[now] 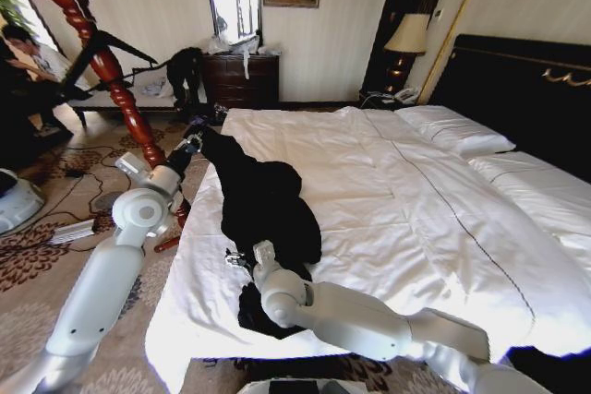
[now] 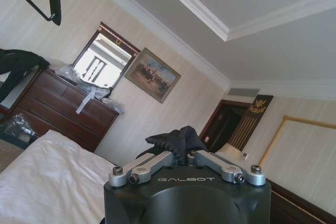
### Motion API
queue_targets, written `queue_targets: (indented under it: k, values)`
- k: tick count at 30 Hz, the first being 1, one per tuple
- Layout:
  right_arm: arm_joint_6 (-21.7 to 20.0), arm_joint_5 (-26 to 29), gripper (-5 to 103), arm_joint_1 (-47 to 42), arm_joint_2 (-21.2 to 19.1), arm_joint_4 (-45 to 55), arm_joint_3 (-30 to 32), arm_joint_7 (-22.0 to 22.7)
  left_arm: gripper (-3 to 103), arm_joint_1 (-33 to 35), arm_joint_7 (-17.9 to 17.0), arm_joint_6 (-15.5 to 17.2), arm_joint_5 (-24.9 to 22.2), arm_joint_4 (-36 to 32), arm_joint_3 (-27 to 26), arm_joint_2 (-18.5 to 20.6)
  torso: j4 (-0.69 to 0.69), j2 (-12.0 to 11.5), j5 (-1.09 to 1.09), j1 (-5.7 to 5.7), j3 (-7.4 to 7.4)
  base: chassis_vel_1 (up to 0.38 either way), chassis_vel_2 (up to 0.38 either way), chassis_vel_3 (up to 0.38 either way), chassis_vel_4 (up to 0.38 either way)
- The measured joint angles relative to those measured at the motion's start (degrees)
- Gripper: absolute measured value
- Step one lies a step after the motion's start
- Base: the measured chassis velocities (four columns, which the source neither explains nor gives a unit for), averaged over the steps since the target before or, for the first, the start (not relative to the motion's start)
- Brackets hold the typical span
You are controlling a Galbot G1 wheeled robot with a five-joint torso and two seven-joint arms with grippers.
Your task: Pick up the clothes from the bed and hang them on the clothes hanger.
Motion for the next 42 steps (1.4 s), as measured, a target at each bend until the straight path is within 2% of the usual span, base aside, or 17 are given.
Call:
queue_targets:
  k: [3,7,9,11,12,16,18,22,24,26,28,31,33,35,38,41,42]
  values:
    - [0.3,-0.1,78,-0.3,-1.0,0.6,0.0,-0.1,1,0.0,0.0,0.0,0.0,0.0,0.0,0.1,0.0,0.0,0.01,0.0,0.0,0.0,0.0,0.0,0.0]
    - [1.7,-0.2,55,-1.0,-2.3,1.1,0.3,-0.8,1,0.0,0.0,0.0,-0.1,-0.1,-0.1,0.2,0.01,0.0,0.01,0.0,0.0,0.0,0.0,0.0,0.0]
    - [2.1,-0.2,55,-1.0,-2.4,1.1,0.3,-1.0,1,0.0,0.0,0.0,-0.1,-0.1,-0.1,0.2,0.01,0.0,0.01,0.0,0.0,0.0,0.0,0.0,0.0]
    - [4.0,-0.2,44,-1.2,-3.4,1.1,0.7,-2.5,1,0.0,-0.1,0.0,-0.1,-0.1,-0.1,0.1,0.01,0.0,0.01,0.0,0.0,0.0,0.0,0.0,0.0]
    - [4.0,-0.2,44,-1.2,-3.4,1.1,0.7,-2.5,1,0.0,-0.1,0.0,-0.1,-0.1,-0.1,0.1,0.01,0.0,0.01,0.0,0.0,0.0,0.0,0.0,0.0]
    - [7.7,2.1,23,-1.8,-6.0,1.8,2.8,-6.9,1,0.1,-0.1,0.0,0.1,0.4,-0.2,-0.3,0.01,0.0,0.01,0.0,0.0,0.0,0.0,0.0,0.0]
    - [8.5,2.7,23,-2.0,-6.6,2.1,3.3,-7.7,1,0.0,-0.1,0.0,0.1,0.5,-0.2,-0.4,0.01,0.0,0.01,0.0,0.0,0.0,0.0,0.0,0.0]
    - [12.2,4.4,2,-2.9,-9.8,3.9,5.4,-12.1,1,-0.4,-0.1,0.0,0.1,0.8,-0.1,-0.7,0.0,0.0,0.02,0.0,0.0,0.0,0.0,0.0,0.0]
    - [13.2,4.7,2,-3.2,-10.5,4.7,6.1,-13.1,1,-0.4,-0.1,0.0,0.1,0.8,-0.2,-0.8,0.0,0.0,0.02,0.01,0.0,0.0,0.0,0.0,0.0]
    - [17.2,5.0,1,-4.2,-12.8,7.9,9.8,-17.2,1,-0.4,-0.2,0.0,0.0,0.9,-0.5,-0.4,0.0,0.0,0.02,0.0,0.0,0.0,0.0,0.0,0.0]
    - [18.2,5.0,0,-4.2,-13.3,8.7,10.8,-18.2,1,-0.3,-0.2,0.0,0.0,0.9,-0.6,-0.3,0.0,0.0,0.02,0.0,0.0,0.0,0.0,0.0,0.0]
    - [24.2,6.9,0,-3.3,-16.3,13.5,16.8,-21.8,1,0.7,-0.2,0.0,0.0,0.7,-1.3,0.6,0.01,0.0,0.02,0.0,0.0,0.0,0.0,0.0,0.0]
    - [25.2,7.3,0,-3.1,-17.0,14.3,17.8,-22.4,1,1.1,-0.2,0.0,0.0,0.6,-1.5,0.8,0.01,0.0,0.01,0.0,0.0,0.0,0.0,0.0,0.0]
    - [27.3,8.8,0,-2.6,-19.3,17.0,21.2,-24.3,1,2.3,-0.2,0.0,0.0,0.2,-2.2,1.5,0.01,0.0,0.02,0.0,0.0,0.0,0.0,0.0,0.0]
    - [27.9,10.1,0,-2.4,-20.4,18.7,23.4,-24.8,1,3.5,-0.2,0.0,0.0,-0.2,-2.8,2.2,-0.01,0.0,0.01,0.0,0.0,0.0,0.0,0.0,0.0]
    - [29.2,12.7,0,-0.7,-21.7,21.0,27.3,-25.3,1,7.8,-0.1,-0.1,0.0,-2.8,-5.7,4.2,-0.01,0.0,0.02,0.0,0.0,0.0,0.0,0.0,0.0]
    - [29.5,13.6,0,0.2,-22.1,21.6,28.5,-25.5,1,10.1,0.0,-0.2,-0.1,-4.3,-7.4,5.4,0.02,0.0,0.01,0.0,0.0,0.0,0.0,0.0,0.0]
